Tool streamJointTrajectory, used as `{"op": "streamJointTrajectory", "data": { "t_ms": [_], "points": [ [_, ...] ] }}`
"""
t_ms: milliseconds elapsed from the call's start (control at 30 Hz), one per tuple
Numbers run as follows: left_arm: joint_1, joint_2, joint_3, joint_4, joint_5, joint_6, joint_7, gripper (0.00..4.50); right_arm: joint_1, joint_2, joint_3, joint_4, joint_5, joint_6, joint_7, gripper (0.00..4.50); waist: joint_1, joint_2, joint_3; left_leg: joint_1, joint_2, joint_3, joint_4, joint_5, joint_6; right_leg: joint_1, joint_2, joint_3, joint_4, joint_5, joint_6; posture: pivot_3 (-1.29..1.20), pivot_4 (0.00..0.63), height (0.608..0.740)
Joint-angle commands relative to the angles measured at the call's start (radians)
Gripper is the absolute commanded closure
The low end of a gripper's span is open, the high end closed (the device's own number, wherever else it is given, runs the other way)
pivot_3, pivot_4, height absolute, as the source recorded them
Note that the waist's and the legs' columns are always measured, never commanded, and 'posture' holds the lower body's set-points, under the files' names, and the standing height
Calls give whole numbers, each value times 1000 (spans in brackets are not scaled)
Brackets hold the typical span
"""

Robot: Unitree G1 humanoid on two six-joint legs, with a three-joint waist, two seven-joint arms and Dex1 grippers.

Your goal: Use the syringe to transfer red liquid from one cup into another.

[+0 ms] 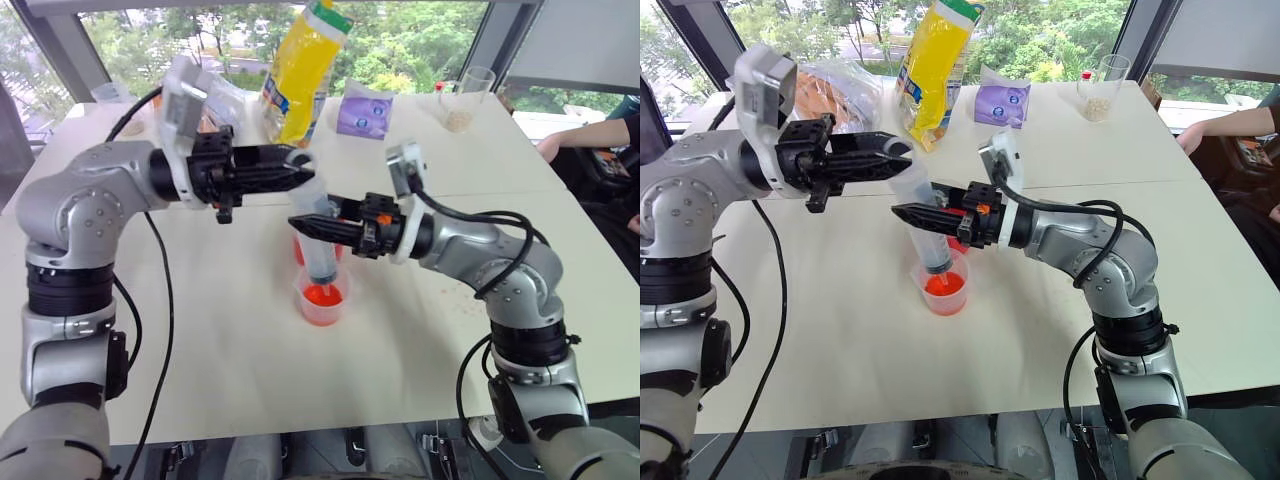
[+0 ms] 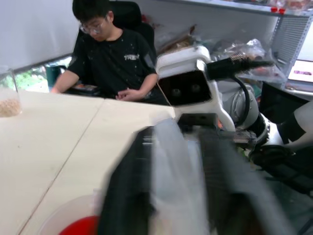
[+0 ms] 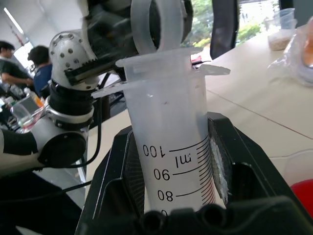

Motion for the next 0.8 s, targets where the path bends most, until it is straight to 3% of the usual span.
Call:
{"op": "streamJointTrajectory", "data": {
  "t_ms": [33,100,133,367,533,667,800],
  "points": [
    [-15,7,-2,11,10,4,8,1223,-15,19,-47,-61,44,-29,-9,3075,-1,0,0,0,0,0,0,0,0,0,0,0,0,0,0,0,150,740],
    [-22,7,19,24,10,-7,19,157,-16,28,-49,-62,53,-20,-19,3075,-3,0,0,0,0,0,0,0,0,0,0,0,0,0,0,0,150,740],
    [-32,6,41,38,-2,0,33,45,-15,29,-49,-62,55,-17,-22,3075,-4,0,0,0,0,0,0,0,0,0,0,0,0,0,0,0,150,740],
    [-41,60,155,82,-55,24,55,45,-13,16,-49,-54,53,-17,-29,3075,-4,0,0,0,1,0,0,0,0,0,0,0,0,0,0,0,150,740],
    [52,114,174,19,-59,28,36,45,-111,4,-144,23,113,33,-122,3075,-4,0,0,0,1,0,0,0,0,-1,0,0,0,0,0,0,150,740],
    [135,122,156,-39,-44,4,36,45,-258,-63,-236,228,106,174,-281,3075,1,0,0,0,1,0,0,0,0,0,-1,0,0,0,0,0,150,740],
    [222,115,132,-109,-19,-35,40,45,-435,-156,-281,521,68,441,-409,3075,-1,0,0,0,1,1,0,0,0,0,-2,1,-1,0,-1,0,150,740]
  ]
}}
